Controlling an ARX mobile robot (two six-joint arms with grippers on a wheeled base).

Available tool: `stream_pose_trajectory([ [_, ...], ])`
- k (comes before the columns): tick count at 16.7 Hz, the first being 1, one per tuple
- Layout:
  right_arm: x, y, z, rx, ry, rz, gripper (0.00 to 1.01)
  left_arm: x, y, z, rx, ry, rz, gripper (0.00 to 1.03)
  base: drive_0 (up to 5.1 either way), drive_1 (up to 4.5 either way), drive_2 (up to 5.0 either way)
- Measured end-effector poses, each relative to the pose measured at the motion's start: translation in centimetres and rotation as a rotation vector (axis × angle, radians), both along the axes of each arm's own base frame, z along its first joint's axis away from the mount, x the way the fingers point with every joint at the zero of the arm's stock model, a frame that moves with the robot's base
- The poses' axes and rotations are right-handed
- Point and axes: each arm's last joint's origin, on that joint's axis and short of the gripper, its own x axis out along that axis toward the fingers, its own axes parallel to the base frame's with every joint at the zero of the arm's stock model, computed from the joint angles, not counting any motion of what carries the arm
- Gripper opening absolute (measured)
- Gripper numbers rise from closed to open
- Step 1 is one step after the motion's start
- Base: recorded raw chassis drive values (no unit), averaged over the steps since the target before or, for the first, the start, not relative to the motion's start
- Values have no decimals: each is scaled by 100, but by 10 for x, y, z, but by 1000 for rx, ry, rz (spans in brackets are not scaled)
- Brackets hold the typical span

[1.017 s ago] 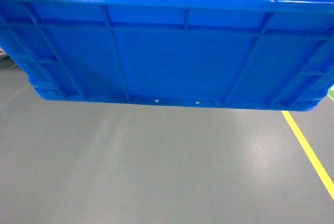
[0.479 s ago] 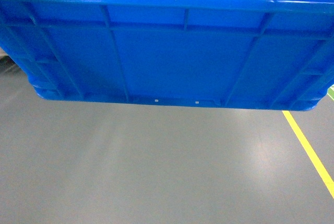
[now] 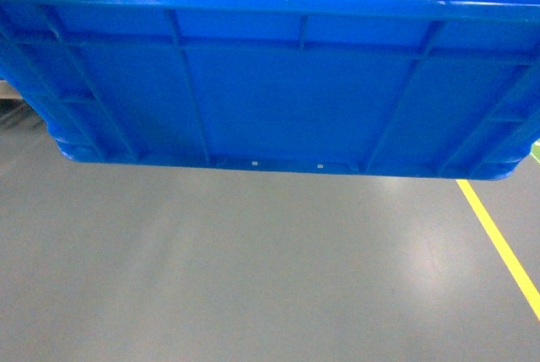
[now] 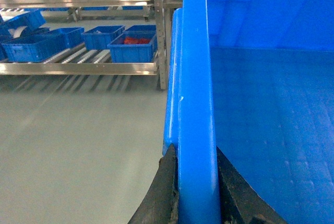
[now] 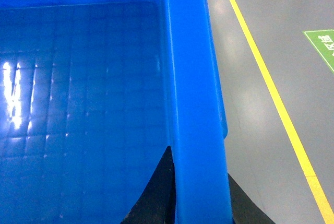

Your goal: Place box next to blue box on left shelf

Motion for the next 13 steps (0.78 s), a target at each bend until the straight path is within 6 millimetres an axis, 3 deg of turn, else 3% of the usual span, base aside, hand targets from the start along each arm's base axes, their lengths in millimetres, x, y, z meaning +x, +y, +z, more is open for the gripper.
stream_pose_trajectory([
  [13,0,0,0,0,2,0,10,0,0,0,1,1,0,9,-1,426,-428],
])
